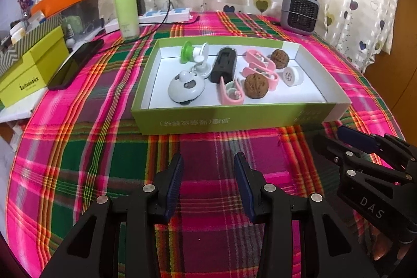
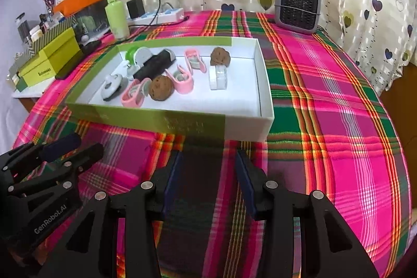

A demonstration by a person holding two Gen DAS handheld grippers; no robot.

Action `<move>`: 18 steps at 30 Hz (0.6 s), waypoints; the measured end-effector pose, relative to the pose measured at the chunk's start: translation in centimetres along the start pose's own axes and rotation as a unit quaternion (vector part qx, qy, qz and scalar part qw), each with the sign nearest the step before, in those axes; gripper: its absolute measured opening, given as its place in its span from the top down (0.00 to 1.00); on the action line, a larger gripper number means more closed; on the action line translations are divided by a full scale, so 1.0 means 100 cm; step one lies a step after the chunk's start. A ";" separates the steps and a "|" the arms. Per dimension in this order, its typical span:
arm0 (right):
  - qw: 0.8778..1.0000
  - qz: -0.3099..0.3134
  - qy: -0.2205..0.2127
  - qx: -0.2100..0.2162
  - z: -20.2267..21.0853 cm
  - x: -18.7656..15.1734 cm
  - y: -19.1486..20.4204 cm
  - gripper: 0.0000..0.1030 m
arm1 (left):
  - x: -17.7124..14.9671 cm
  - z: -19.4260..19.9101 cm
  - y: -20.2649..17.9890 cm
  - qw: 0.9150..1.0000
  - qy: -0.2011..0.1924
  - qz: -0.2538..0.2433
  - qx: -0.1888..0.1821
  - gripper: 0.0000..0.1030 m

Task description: Organize objects

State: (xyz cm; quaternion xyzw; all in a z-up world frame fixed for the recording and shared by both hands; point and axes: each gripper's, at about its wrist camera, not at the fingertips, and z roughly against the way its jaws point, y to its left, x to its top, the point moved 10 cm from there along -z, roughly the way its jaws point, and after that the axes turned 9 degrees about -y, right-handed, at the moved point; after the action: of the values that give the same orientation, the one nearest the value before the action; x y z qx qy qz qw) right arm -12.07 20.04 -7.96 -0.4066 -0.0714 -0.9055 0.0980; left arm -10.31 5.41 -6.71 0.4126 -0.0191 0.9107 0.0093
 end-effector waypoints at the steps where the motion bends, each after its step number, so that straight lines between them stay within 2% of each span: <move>1: 1.000 0.000 0.002 -0.001 -0.001 0.000 -0.001 0.58 | -0.001 -0.002 0.001 1.000 0.003 0.002 0.001 0.62; 12: 1.000 0.004 0.011 -0.026 -0.005 -0.001 -0.008 0.57 | -0.001 -0.006 0.001 1.000 0.006 -0.006 0.007 0.59; 14: 0.999 0.003 0.013 -0.034 -0.005 -0.001 -0.011 0.47 | -0.001 -0.007 0.001 1.000 0.006 -0.005 0.005 0.58; 17: 0.999 -0.001 0.014 -0.039 -0.006 -0.002 -0.016 0.44 | -0.001 -0.007 0.001 1.000 0.006 -0.004 0.004 0.57; 18: 0.999 -0.001 0.014 -0.039 -0.006 -0.002 -0.016 0.44 | -0.001 -0.007 0.000 1.000 0.007 -0.005 0.002 0.54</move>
State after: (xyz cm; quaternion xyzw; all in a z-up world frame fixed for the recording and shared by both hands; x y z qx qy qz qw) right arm -12.76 21.48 -8.53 -0.3969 -0.0348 -0.9136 0.0819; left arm -10.79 5.42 -7.24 0.4064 -0.0150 0.9135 0.0133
